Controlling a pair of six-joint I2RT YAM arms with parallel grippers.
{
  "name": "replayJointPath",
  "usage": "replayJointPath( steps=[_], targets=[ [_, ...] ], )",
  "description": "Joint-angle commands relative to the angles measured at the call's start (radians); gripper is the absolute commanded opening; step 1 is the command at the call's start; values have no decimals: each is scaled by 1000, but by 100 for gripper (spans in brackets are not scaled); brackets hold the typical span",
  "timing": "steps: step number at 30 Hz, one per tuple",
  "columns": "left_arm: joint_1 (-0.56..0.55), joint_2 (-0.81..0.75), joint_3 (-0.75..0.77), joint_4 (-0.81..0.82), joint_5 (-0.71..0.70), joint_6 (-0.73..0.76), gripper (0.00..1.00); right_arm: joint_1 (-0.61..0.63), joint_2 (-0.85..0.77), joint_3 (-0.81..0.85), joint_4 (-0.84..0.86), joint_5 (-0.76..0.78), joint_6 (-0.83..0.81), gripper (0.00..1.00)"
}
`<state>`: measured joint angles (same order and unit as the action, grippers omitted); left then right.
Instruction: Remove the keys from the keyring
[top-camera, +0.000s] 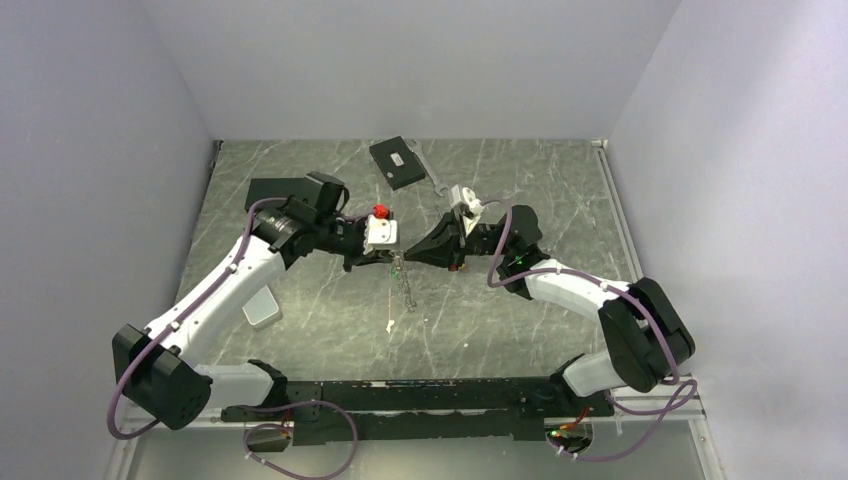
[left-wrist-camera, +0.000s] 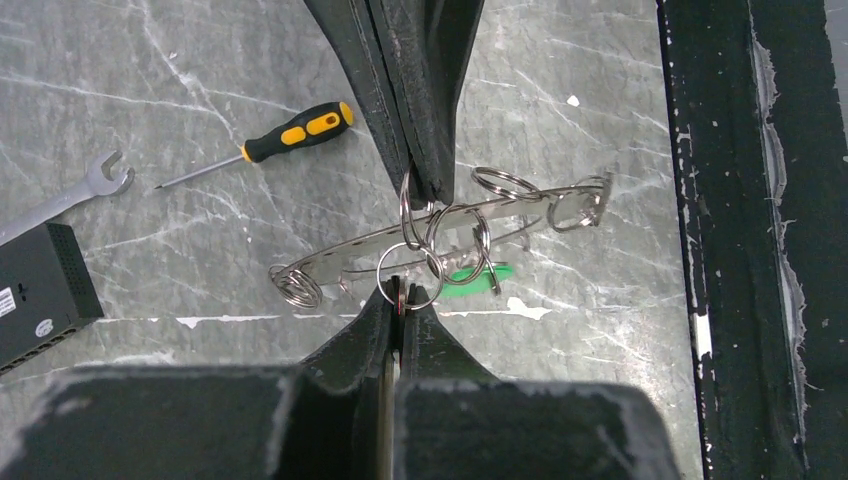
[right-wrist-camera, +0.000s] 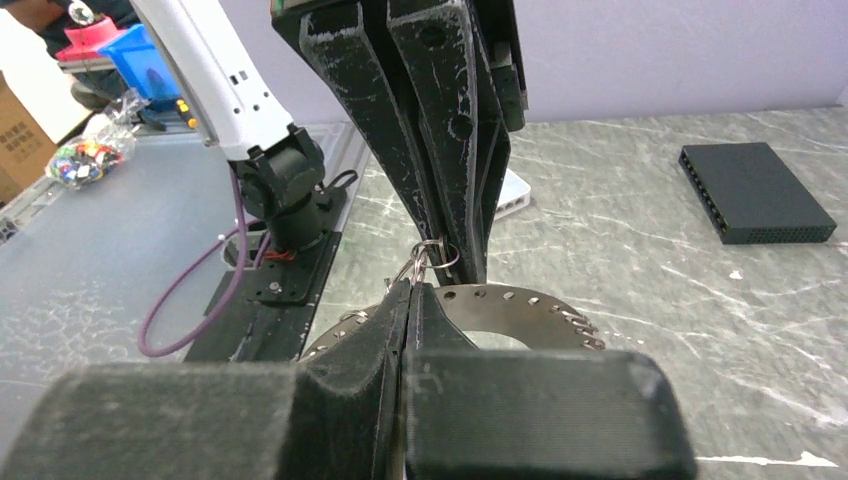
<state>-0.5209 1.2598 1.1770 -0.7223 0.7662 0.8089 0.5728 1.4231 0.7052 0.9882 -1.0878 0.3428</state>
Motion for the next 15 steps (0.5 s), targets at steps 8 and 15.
replayJointPath(
  steps=[8,15],
  targets=[
    [26,17,119,-70,11,-39,0,1,-56,16,-101,-62,-181,0],
    [-33,19,152,-127,-1,28,0,12,-45,57,-253,-52,-286,0]
  ],
)
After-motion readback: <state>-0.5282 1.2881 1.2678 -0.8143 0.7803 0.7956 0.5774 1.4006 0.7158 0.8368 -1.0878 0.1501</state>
